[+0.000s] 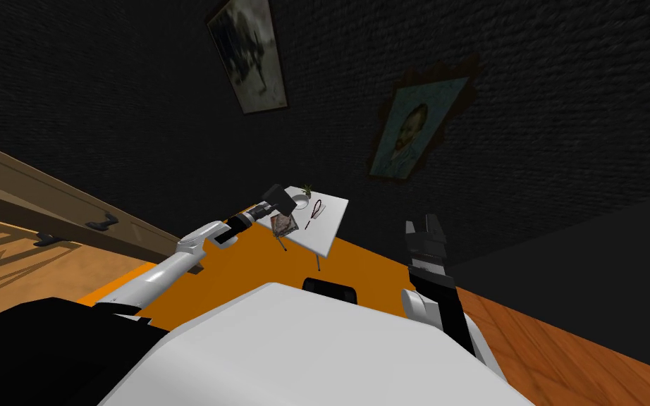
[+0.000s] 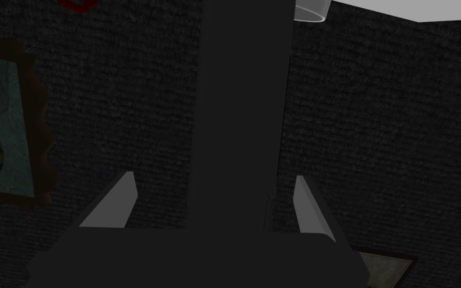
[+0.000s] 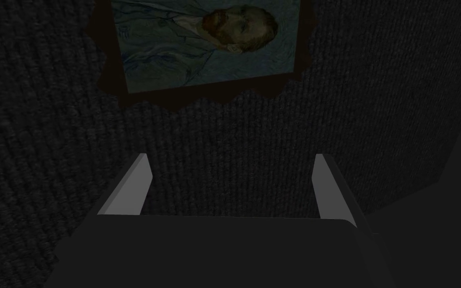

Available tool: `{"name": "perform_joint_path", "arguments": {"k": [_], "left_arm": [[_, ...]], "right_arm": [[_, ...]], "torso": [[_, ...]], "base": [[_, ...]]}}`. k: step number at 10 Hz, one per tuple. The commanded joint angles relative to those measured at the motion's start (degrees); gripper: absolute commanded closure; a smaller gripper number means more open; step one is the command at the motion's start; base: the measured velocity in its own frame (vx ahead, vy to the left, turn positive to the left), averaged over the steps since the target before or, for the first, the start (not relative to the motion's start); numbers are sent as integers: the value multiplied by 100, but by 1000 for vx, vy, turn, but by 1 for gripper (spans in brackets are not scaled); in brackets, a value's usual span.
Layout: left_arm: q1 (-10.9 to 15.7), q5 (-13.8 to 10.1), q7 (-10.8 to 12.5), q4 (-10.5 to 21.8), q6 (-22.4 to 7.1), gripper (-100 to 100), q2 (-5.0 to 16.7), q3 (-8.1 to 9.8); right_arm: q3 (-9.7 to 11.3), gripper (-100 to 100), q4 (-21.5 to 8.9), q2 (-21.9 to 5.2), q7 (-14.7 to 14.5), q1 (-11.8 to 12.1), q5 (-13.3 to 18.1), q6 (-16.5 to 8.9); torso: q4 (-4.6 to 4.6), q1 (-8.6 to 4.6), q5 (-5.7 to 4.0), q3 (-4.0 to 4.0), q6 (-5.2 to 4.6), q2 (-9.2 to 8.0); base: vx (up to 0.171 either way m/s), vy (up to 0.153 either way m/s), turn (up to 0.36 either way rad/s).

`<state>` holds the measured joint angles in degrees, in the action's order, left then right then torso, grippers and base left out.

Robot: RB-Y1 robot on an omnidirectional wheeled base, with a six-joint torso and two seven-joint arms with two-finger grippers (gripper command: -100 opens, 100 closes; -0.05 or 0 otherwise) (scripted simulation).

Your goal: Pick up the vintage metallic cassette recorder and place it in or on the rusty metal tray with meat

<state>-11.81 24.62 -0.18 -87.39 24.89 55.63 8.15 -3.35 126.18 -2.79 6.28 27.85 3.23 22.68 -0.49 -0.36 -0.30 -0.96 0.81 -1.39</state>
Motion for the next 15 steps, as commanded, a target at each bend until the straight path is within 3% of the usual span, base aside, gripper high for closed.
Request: {"name": "perform_joint_path", "arguments": {"k": [1, 2, 3, 4, 8, 9, 10, 11, 15], "left_arm": [[0, 0, 0, 0, 0, -100, 0, 0], [0, 0, 0, 0, 0, -100, 0, 0], [0, 0, 0, 0, 0, 0, 0, 0], [-66, -54, 206, -70, -44, -100, 233, 6], [-197, -162, 619, -211, -132, -100, 699, 18], [-219, -180, 688, -234, -147, -100, 777, 20], [-196, -167, 630, -199, -129, -100, 724, 12], [-197, -170, 652, -198, -132, 0, 735, 14], [-204, -169, 651, -189, -138, 0, 733, 14]], "right_arm": [[0, 0, 0, 0, 0, 0, 0, 0], [0, 0, 0, 0, 0, 0, 0, 0], [0, 0, 0, 0, 0, 0, 0, 0], [0, 0, 0, 0, 0, 0, 0, 0], [0, 0, 0, 0, 0, 1, 0, 0], [0, 0, 0, 0, 0, 1, 0, 0], [0, 0, 0, 0, 0, 1, 0, 0], [0, 0, 0, 0, 0, 0, 0, 0], [0, 0, 0, 0, 0, 0, 0, 0]], "torso": [[0, 0, 0, 0, 0, 0], [0, -1, 0, 0, 0, -1], [0, -1, 0, -1, 0, -1], [0, -1, 0, -1, 0, -1], [6, -7, -2, 15, -1, 26], [4, -9, -5, 15, -6, 28], [3, -13, -8, 15, -9, 28], [2, -13, -7, 11, -12, 20], [-3, -27, -13, 5, -21, 12]], "base": [[0, 0, 0], [0, 0, 0], [0, 0, 0], [38, -12, 0], [71, -15, 4], [57, -13, 3], [22, -3, 6], [0, 0, 0], [0, 0, 0]]}}
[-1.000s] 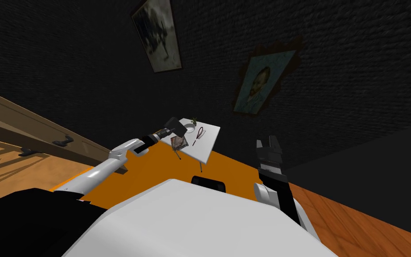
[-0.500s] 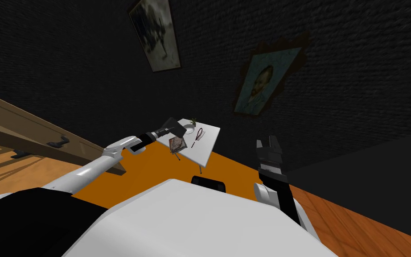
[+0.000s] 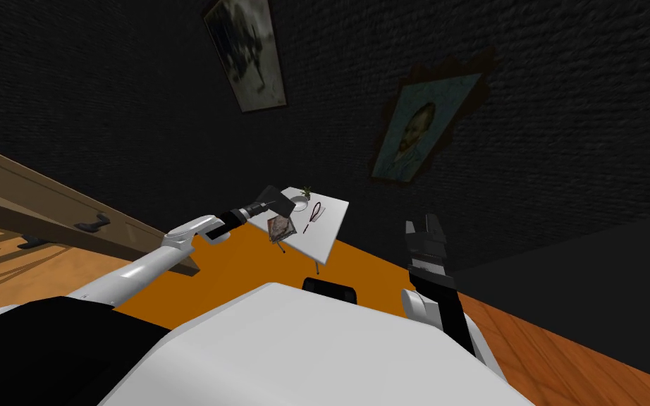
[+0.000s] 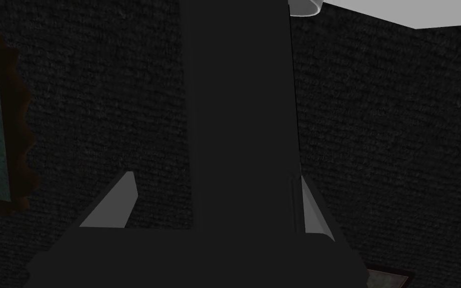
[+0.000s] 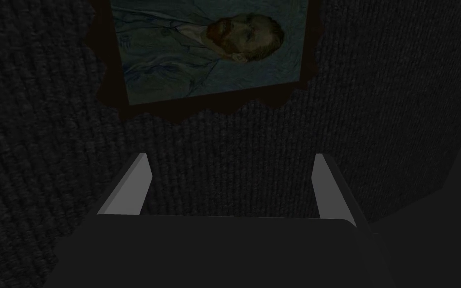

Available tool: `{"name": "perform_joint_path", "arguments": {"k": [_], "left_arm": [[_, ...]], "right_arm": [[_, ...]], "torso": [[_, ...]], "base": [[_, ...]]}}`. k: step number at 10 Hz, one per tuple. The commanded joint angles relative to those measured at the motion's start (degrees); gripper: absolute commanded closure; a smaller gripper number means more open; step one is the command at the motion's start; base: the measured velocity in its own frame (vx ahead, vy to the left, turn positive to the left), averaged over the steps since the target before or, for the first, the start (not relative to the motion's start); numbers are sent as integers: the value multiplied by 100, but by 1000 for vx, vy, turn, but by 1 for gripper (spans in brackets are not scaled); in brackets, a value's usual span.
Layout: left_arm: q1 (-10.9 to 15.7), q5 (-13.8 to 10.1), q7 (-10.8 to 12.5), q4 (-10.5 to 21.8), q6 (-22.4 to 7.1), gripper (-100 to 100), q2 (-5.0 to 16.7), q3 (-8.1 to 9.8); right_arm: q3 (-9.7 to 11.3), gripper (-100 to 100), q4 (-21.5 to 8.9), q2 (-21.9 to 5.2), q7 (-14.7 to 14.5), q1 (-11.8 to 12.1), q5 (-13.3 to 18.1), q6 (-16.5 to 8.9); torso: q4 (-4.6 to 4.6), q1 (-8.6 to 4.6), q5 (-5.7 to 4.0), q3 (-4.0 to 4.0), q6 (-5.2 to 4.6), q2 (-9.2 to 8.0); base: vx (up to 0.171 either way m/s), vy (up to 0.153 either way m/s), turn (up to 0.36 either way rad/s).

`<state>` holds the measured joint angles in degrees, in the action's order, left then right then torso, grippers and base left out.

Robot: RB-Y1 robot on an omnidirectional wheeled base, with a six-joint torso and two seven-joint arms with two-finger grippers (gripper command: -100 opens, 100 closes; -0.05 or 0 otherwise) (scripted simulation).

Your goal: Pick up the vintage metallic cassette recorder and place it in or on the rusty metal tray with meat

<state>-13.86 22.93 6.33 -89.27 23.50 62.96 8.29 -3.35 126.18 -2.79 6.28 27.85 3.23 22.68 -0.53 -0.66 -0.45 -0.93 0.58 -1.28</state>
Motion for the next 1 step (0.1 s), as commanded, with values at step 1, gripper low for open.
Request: {"name": "perform_joint_path", "arguments": {"k": [1], "left_arm": [[0, 0, 0, 0, 0, 0, 0, 0]], "right_arm": [[0, 0, 0, 0, 0, 0, 0, 0]], "torso": [[0, 0, 0, 0, 0, 0]], "base": [[0, 0, 0]]}}
